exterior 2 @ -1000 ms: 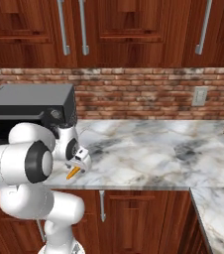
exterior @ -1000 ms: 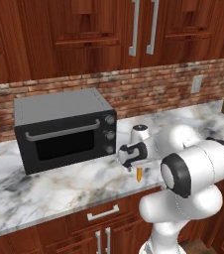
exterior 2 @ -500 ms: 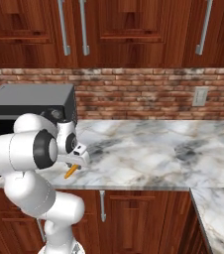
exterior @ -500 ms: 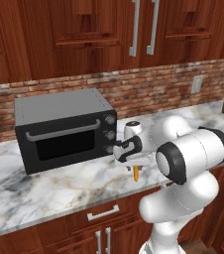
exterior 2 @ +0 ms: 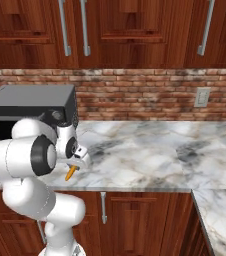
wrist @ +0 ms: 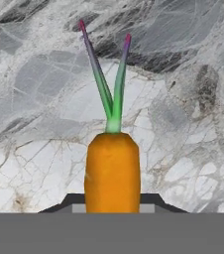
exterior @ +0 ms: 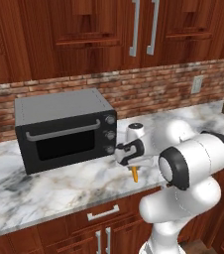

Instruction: Place the carrots inside the fridge drawer. Close the drawer after placing the vegetables.

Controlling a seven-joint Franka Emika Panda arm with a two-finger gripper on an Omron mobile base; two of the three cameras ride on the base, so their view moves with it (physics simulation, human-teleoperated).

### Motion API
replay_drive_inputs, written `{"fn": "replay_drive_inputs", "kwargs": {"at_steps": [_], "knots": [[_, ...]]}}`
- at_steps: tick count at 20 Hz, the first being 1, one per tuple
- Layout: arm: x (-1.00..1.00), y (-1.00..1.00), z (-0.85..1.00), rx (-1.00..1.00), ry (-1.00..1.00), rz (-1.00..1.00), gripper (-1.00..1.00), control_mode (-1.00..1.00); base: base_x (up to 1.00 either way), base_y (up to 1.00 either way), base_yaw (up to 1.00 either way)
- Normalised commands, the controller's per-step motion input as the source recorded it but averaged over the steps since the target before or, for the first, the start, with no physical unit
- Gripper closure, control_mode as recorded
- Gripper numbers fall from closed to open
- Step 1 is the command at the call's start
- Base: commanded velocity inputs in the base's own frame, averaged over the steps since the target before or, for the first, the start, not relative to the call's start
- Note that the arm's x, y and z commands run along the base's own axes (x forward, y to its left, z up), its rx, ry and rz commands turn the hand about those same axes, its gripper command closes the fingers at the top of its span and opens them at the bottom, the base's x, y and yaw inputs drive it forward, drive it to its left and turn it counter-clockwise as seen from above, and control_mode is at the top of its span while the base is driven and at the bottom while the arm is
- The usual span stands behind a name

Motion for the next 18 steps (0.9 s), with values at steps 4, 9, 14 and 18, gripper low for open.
{"fn": "replay_drive_inputs", "kwargs": {"at_steps": [4, 9, 14, 18], "knots": [[-0.23, -0.09, 0.04, 0.02, -0.11, -0.04, 1.00, -1.00, 0.00, 0.00, 0.00], [-0.28, -0.30, 0.41, 0.00, -0.11, -0.01, 1.00, -1.00, 0.00, 0.00, 0.00], [-0.18, -0.31, 0.78, 0.00, -0.09, 0.00, 1.00, -1.00, 0.00, 0.00, 0.00], [-0.11, -0.29, 0.95, 0.00, -0.07, 0.00, 1.00, -1.00, 0.00, 0.00, 0.00]]}}
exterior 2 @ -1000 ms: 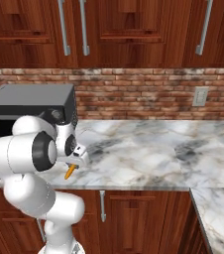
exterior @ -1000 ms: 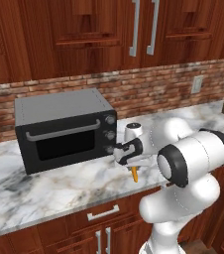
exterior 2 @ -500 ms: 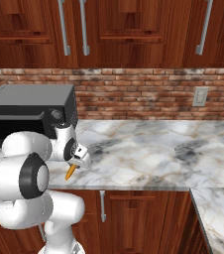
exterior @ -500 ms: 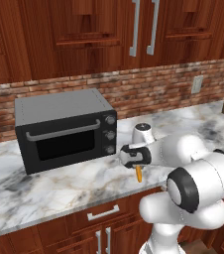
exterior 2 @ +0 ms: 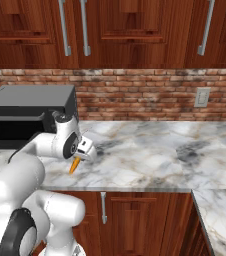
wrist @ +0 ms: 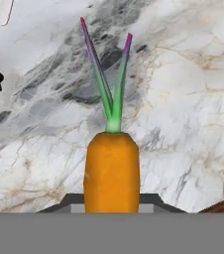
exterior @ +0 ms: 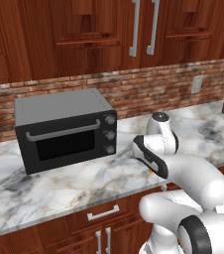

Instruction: Place the carrots inside the fridge drawer. Close the drawer after placing the vegetables.

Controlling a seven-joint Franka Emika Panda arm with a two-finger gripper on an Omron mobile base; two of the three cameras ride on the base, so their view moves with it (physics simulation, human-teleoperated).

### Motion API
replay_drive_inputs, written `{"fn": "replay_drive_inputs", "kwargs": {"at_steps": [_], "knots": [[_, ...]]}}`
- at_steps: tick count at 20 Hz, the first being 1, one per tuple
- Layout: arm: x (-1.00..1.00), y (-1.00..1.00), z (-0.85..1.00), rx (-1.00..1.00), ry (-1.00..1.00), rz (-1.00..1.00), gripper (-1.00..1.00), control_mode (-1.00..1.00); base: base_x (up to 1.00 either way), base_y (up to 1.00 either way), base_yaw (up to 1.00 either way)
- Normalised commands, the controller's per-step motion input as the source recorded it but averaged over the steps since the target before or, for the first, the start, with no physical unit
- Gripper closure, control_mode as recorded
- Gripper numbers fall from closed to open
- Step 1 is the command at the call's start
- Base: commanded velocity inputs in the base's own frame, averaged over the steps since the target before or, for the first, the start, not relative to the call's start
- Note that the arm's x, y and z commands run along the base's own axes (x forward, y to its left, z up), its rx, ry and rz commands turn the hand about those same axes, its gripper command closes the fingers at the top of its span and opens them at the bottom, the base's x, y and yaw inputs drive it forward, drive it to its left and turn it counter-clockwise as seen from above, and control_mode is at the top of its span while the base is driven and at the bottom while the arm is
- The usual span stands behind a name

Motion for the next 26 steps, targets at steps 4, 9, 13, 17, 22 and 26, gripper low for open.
{"fn": "replay_drive_inputs", "kwargs": {"at_steps": [4, 9, 13, 17, 22, 26], "knots": [[-0.18, -0.21, 0.83, 0.00, -0.09, 0.00, 1.00, -1.00, 0.00, 0.00, 0.00], [-0.31, -0.13, 0.73, 0.00, -0.12, 0.00, 1.00, -1.00, 0.00, 0.00, 0.00], [-0.37, -0.25, 0.60, 0.00, -0.12, 0.00, 1.00, -1.00, 0.00, 0.00, 0.00], [-0.45, -0.20, 0.55, 0.00, -0.14, 0.00, 1.00, -1.00, 0.00, 0.00, 0.00], [-0.50, 0.00, 0.21, 0.00, -0.15, -0.01, 1.00, -1.00, 0.00, 0.00, 0.00], [-0.34, 0.00, 0.17, 0.00, -0.13, 0.00, 1.00, -1.00, 0.00, 0.00, 0.00]]}}
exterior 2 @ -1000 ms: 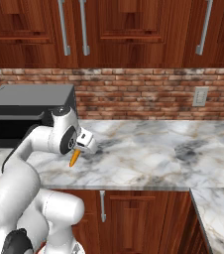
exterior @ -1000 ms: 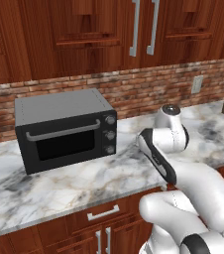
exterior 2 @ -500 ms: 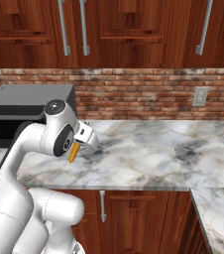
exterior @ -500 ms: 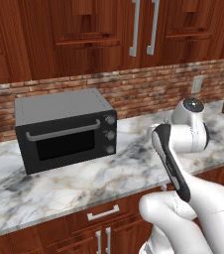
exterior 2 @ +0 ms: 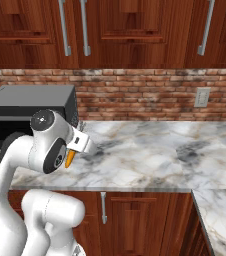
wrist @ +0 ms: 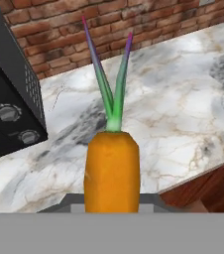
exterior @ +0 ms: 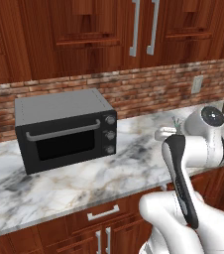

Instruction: Place the carrots inside the fridge drawer. Close the drawer after placing the vegetables.

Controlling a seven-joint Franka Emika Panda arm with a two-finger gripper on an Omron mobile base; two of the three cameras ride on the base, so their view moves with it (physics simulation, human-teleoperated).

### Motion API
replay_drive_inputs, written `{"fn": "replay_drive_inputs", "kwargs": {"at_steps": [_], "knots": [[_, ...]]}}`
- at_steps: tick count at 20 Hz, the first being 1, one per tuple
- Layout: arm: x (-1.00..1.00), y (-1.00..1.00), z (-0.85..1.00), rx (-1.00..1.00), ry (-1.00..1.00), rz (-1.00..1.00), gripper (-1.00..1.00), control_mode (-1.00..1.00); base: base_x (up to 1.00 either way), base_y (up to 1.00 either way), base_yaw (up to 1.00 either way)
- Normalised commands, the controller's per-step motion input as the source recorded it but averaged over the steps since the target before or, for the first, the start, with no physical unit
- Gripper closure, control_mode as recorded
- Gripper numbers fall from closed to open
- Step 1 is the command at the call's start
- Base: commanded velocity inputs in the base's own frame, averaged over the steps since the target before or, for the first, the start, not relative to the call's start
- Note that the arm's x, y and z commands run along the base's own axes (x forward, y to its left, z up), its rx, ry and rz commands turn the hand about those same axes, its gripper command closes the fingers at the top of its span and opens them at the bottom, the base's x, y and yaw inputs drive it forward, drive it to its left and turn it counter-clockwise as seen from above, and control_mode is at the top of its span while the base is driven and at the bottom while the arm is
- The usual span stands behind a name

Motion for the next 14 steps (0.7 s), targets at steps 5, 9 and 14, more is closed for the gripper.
{"fn": "replay_drive_inputs", "kwargs": {"at_steps": [5, 9, 14], "knots": [[-0.20, 0.00, 0.43, -0.01, -0.07, 0.00, 1.00, -1.00, 0.00, 0.00, 0.00], [-0.02, 0.09, 0.20, -0.02, 0.00, 0.00, 1.00, -1.00, 0.00, 0.00, 0.00], [0.00, 0.04, 0.00, -0.03, 0.00, 0.00, 1.00, -1.00, 0.00, 0.00, 0.00]]}}
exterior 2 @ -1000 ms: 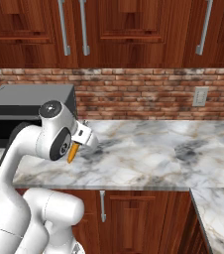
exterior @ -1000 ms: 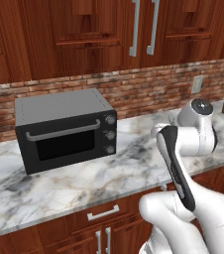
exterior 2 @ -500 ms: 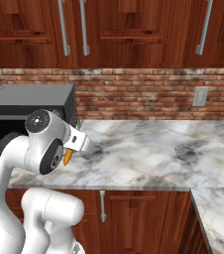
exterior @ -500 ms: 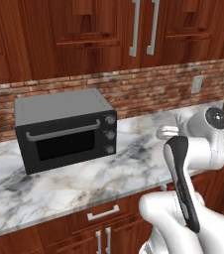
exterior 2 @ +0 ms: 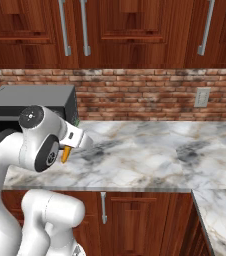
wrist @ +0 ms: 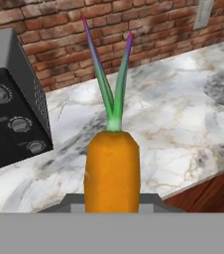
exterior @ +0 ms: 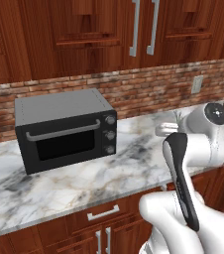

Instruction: Place the carrots inside the fridge drawer. Close the drawer after placing the vegetables.

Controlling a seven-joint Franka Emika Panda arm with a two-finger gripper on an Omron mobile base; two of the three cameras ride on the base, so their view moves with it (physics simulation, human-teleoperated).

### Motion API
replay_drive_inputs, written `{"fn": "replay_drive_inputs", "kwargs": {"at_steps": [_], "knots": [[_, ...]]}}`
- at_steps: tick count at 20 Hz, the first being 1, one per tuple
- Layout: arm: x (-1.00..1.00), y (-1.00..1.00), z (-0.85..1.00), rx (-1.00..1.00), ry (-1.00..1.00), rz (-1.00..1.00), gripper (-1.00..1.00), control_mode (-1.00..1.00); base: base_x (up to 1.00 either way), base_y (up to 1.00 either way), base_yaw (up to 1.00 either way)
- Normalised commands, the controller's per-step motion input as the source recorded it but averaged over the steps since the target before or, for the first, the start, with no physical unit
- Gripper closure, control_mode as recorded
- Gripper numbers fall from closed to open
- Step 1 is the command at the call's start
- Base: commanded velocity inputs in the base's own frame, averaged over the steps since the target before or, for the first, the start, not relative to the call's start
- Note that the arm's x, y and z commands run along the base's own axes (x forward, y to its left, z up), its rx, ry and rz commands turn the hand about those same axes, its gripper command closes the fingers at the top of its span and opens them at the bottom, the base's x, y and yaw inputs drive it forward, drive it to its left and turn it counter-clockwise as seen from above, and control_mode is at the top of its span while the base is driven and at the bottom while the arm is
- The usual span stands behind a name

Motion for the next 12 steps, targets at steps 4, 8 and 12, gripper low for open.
{"fn": "replay_drive_inputs", "kwargs": {"at_steps": [4, 8, 12], "knots": [[0.11, 0.14, 0.00, -0.04, 0.01, 0.00, 1.00, -1.00, 0.00, 0.00, 0.00], [0.03, 0.00, 0.00, 0.00, 0.00, 0.00, 1.00, 1.00, -0.03, 0.00, 0.00], [0.00, 0.00, 0.00, 0.00, 0.00, 0.00, 1.00, 1.00, -0.56, 0.00, 0.12]]}}
